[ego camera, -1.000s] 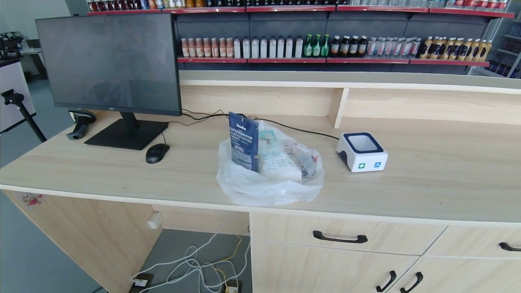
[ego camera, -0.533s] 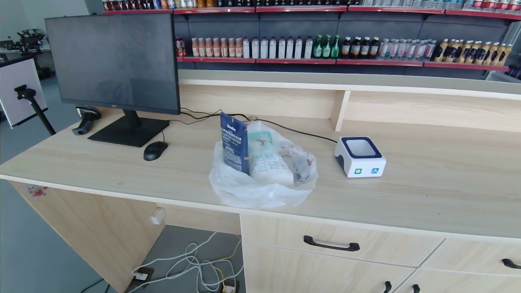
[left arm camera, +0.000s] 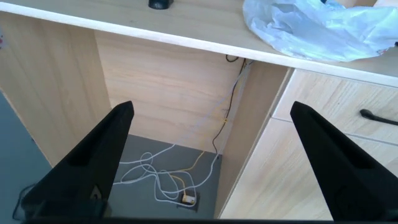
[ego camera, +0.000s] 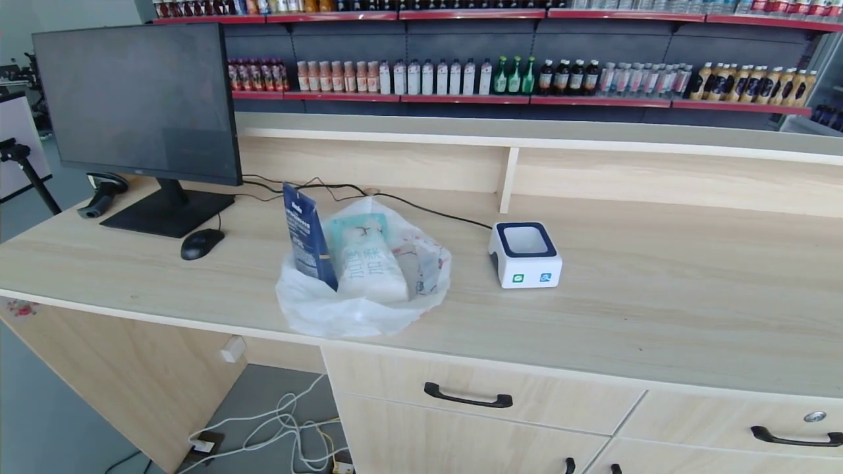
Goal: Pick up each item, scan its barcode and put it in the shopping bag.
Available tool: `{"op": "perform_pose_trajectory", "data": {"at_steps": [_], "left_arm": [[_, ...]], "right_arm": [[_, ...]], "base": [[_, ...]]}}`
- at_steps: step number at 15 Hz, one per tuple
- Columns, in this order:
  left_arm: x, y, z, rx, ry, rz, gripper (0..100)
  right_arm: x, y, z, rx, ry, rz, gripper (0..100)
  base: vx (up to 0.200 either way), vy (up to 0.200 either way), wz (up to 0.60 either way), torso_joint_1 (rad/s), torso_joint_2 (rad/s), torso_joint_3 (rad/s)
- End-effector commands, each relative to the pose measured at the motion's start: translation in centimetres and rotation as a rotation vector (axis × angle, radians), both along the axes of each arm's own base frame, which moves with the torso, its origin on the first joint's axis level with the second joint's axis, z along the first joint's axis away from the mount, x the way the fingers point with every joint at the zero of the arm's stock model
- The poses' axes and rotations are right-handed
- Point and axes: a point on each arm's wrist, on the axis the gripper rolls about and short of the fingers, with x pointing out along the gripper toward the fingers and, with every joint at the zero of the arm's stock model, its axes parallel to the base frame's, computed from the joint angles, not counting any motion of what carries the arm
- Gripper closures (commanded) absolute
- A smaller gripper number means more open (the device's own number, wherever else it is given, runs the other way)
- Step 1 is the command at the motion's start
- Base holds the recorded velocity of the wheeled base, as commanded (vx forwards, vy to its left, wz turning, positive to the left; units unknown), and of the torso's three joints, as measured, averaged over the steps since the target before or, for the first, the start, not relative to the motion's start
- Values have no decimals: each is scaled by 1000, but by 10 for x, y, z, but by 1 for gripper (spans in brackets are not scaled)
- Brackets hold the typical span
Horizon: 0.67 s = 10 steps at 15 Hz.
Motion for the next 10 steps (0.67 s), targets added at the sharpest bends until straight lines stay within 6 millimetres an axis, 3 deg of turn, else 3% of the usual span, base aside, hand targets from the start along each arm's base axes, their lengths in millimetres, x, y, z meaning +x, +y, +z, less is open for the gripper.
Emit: {"op": "perform_pose_trajectory", "data": {"at_steps": [1, 4, 6, 10], "left_arm": [[0, 0, 0, 0, 0, 1, 0], [0, 0, 0, 0, 0, 1, 0], [0, 0, 0, 0, 0, 1, 0], [0, 0, 0, 0, 0, 1, 0]], "right_arm": [[0, 0, 0, 0, -2, 0, 0], [0, 0, 0, 0, 0, 0, 0], [0, 0, 0, -1, 0, 2, 0], [0, 0, 0, -1, 0, 0, 0]], "base": [[0, 0, -600, 2, 2, 7], [0, 0, -600, 2, 4, 4], [0, 0, 0, 0, 0, 0], [-200, 0, 0, 11, 8, 0]]}}
